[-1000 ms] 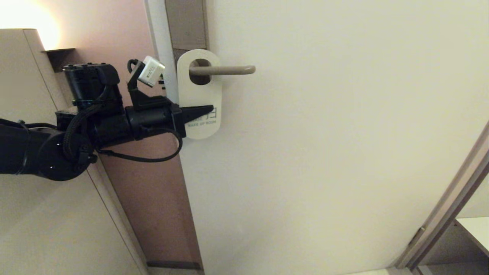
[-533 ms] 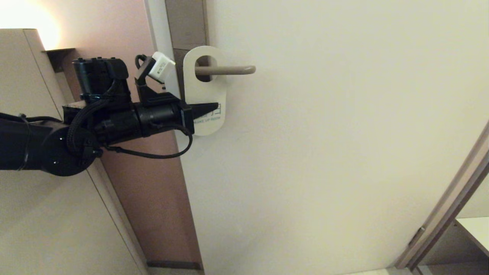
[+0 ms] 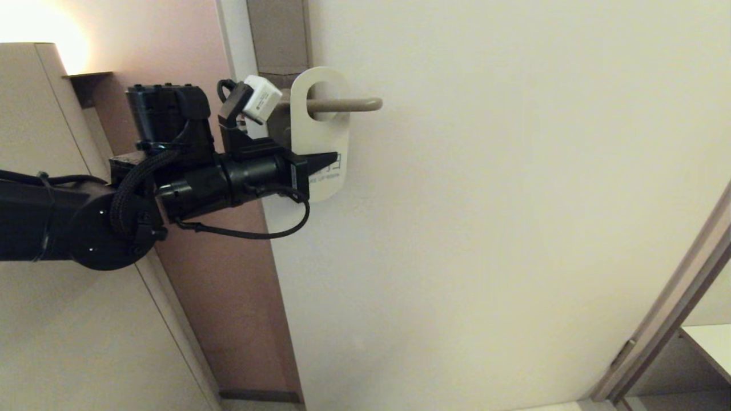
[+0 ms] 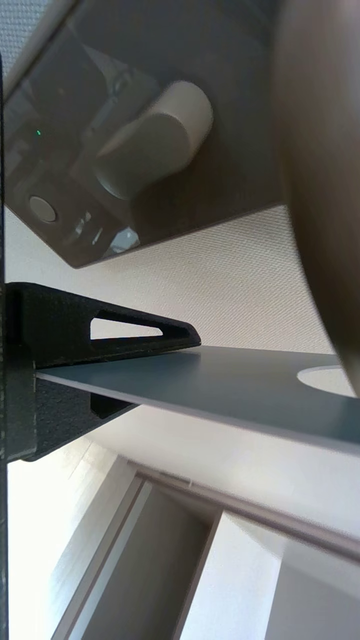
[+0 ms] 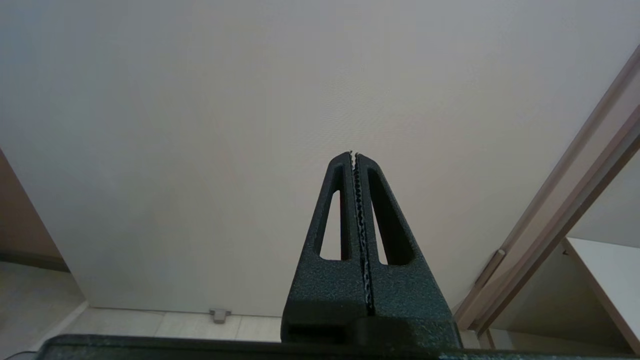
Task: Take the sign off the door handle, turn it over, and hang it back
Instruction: Take down the sign
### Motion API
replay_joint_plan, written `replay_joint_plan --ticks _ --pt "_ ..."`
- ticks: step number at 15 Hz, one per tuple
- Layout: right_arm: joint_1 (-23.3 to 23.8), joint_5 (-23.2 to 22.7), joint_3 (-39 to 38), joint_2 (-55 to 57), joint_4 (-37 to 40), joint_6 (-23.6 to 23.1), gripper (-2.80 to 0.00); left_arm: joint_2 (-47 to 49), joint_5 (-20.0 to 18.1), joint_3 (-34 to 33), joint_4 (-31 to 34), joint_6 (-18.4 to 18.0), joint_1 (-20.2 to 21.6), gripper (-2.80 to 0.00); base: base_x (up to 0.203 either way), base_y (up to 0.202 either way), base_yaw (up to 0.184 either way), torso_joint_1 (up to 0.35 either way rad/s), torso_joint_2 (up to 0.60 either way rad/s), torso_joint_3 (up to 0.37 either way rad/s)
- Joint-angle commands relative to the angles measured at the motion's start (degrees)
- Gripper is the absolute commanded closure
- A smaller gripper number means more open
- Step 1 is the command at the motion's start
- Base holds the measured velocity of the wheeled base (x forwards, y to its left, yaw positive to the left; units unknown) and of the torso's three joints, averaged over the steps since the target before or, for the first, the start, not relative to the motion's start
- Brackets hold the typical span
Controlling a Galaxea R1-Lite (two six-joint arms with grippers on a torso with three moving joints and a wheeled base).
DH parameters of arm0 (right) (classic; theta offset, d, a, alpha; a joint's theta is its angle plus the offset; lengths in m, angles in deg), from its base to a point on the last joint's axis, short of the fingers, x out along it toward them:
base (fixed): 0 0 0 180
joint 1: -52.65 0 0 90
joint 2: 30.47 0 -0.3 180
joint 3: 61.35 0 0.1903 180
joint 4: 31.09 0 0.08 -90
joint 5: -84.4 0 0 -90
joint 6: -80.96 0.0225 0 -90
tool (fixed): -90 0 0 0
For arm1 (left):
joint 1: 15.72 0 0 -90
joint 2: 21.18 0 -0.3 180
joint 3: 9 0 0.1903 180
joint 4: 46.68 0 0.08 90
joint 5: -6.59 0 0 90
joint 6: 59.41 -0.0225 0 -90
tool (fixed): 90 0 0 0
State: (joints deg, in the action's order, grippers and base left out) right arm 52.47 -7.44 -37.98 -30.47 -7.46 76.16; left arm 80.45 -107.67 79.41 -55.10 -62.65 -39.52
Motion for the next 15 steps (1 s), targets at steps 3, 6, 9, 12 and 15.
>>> replay_joint_plan --ticks 3,6,9,12,15 --pt "-0.07 0.00 0.00 0.00 0.00 -0.04 0.00 0.30 2.72 -0.01 -0.19 -0.25 -0.55 0.00 0.000 0.000 0.000 0.000 0.00 0.000" --pt "0.01 0.00 0.00 0.00 0.00 -0.04 0.00 0.39 6.93 -0.01 1.45 -1.19 -0.63 0.00 0.000 0.000 0.000 0.000 0.00 0.000" --pt "0.01 0.00 0.00 0.00 0.00 -0.04 0.00 0.18 9.23 -0.01 2.10 -1.66 -1.25 0.00 0.000 0.000 0.000 0.000 0.00 0.000" --pt "-0.06 0.00 0.00 0.00 0.00 -0.04 0.00 0.25 12.25 0.07 2.08 -2.82 -2.41 0.00 0.000 0.000 0.000 0.000 0.00 0.000" --pt "-0.08 0.00 0.00 0.00 0.00 -0.04 0.00 0.59 13.38 1.95 2.24 -2.54 -3.60 0.00 0.000 0.000 0.000 0.000 0.00 0.000"
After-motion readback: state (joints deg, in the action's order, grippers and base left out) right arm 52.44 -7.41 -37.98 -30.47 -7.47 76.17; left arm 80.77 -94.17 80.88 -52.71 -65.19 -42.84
